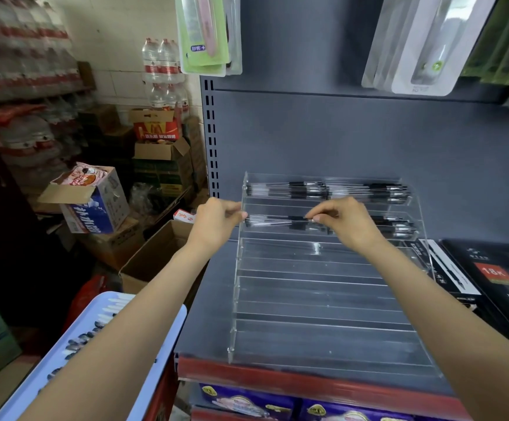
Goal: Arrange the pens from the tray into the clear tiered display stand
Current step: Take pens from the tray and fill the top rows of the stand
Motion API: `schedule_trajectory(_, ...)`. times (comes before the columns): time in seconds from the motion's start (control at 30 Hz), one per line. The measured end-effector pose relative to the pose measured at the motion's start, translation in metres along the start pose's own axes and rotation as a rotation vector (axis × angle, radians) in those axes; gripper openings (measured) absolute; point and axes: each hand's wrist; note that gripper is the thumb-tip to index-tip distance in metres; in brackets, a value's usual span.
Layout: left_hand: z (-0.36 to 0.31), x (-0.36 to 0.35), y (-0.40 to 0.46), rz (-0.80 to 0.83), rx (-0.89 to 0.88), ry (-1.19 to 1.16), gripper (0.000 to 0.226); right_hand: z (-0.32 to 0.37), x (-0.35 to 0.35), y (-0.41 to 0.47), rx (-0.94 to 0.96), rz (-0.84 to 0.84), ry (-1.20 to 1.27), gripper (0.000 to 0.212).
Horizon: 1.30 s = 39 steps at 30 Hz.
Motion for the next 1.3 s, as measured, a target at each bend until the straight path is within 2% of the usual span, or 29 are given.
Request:
schedule_trajectory(0.2,0.002,-0.001,0.001,-0.019,0.006,-0.024,0.038,0.009,-0.007,-0.003,0.000,0.103,-0.121,0.017)
schedule_trajectory(0.43,-0.001,-0.007,-0.005,-0.092,-0.001,-0.024,0.035,0.011,-0.015,-0.003,0.005,0.069,-0.167,0.015)
schedule_trajectory(0.57,-0.008,-0.012,-0.020,-0.116,-0.011,-0.004,0.040,0.023,-0.019,-0.007,0.042,-0.015,-0.111,0.020)
schedule_trajectory(0.67,-0.007,-0.008,-0.038,-0.205,-0.023,0.051,0.039,0.042,-0.030,-0.017,0.112,-0.090,-0.033,0.022)
schedule_trajectory(0.8,0.008,0.006,-0.072,-0.244,-0.068,0.088,0.025,0.077,-0.058,-0.036,0.207,-0.008,0.048,0.025)
schedule_trajectory(0.9,0.035,0.021,-0.104,-0.250,-0.040,0.113,0.020,0.106,-0.095,-0.048,0.240,0.061,0.057,0.026)
schedule_trajectory(1.07,0.122,0.054,-0.160,-0.170,0.121,0.179,0.019,0.154,-0.190,-0.064,0.261,0.231,0.034,0.026)
schedule_trajectory(1.3,0.252,0.092,-0.231,0.078,0.341,0.155,0.022,0.188,-0.330,-0.087,0.044,0.523,-0.036,0.028)
Point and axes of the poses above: each hand's wrist, its own y-axis towards the middle knuckle, its own x-axis out of the back of the hand, z = x × y, and after that the axes turned 8 degrees about z, right-handed
